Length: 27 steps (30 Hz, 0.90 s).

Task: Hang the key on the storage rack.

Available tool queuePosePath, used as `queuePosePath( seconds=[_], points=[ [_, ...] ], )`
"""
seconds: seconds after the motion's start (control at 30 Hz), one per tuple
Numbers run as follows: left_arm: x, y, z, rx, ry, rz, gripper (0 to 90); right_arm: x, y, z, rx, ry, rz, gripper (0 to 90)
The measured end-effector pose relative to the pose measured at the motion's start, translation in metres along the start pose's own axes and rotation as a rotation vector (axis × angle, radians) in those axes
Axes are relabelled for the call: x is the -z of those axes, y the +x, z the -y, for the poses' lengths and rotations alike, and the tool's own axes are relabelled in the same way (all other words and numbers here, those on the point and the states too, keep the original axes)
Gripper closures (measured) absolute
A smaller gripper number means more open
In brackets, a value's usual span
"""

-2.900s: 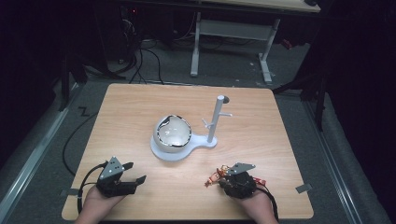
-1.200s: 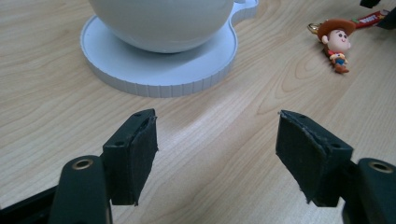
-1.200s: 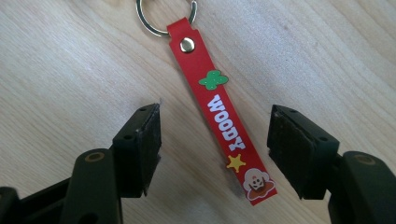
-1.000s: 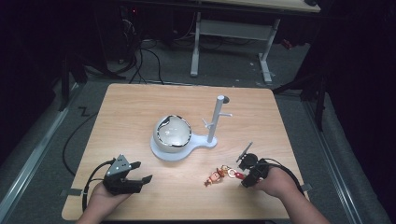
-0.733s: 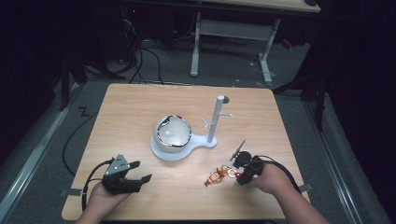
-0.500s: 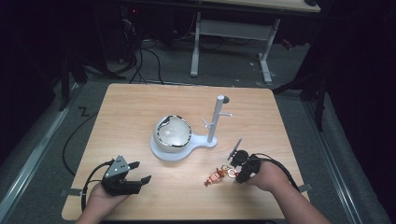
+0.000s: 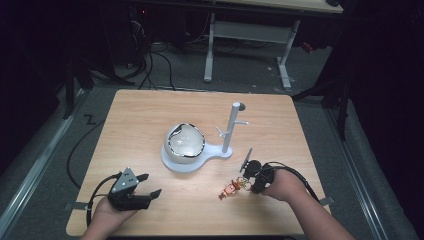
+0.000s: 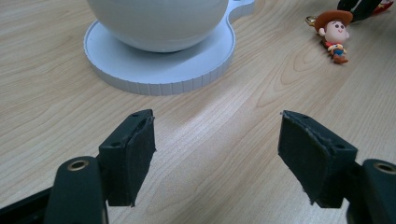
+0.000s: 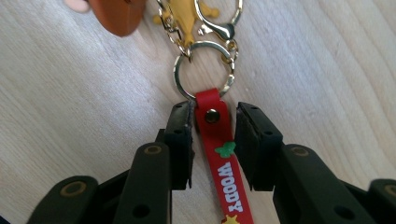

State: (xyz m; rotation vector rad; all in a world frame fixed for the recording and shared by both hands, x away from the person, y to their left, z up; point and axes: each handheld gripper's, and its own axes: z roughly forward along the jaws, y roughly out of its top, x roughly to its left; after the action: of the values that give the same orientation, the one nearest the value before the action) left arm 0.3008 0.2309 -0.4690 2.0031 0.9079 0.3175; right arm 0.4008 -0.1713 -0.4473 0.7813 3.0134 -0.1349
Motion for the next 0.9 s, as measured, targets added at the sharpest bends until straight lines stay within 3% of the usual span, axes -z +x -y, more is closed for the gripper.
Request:
queuePosePath(
  seconds=[0.2, 0.27, 0.43, 0.5, 0.57, 0.63, 0.73, 0.87, 0.9],
  points=[
    [-0.0005, -0.0003, 0.0003, 0.002, 0.004, 0.001, 27.9, -0.0027, -0.0003, -0.0043, 0.016, 0.028, -0.016, 65.2],
    [-0.0009, -0.0007, 0.0005, 0.002, 0.006, 0.003, 27.9, -0.004, -0.0003, -0.0035, 0.012, 0.03, -0.024, 70.0],
    [-0.0015, -0.0009, 0.0006, -0.001, 0.008, 0.007, 27.9, -0.0041, 0.0022, -0.0006, -0.036, 0.013, -0.051, 73.9],
    [-0.0017, -0.0012, 0.0006, -0.002, 0.009, 0.009, 27.9, -0.004, 0.0037, 0.0006, -0.047, 0.006, -0.057, 73.2],
    [-0.0021, -0.0016, 0.0006, -0.005, 0.011, 0.01, 27.9, -0.0039, 0.0039, 0.0015, -0.053, 0.009, -0.058, 65.6],
    [-0.0023, -0.0018, 0.0005, -0.006, 0.011, 0.01, 27.9, -0.004, 0.0031, 0.0021, -0.056, 0.014, -0.062, 63.8],
    [-0.003, -0.0014, 0.0004, -0.003, 0.015, 0.014, 27.9, -0.0039, 0.0063, 0.0024, -0.041, 0.001, -0.06, 68.4],
    [-0.0033, -0.002, 0.0011, 0.004, 0.016, 0.016, 28.0, -0.0037, 0.0062, 0.0018, -0.053, 0.006, -0.071, 73.5],
    [-0.0031, -0.0025, 0.0012, 0.001, 0.018, 0.017, 28.1, -0.0035, 0.0067, 0.0015, -0.074, 0.007, -0.067, 73.8]
  ],
)
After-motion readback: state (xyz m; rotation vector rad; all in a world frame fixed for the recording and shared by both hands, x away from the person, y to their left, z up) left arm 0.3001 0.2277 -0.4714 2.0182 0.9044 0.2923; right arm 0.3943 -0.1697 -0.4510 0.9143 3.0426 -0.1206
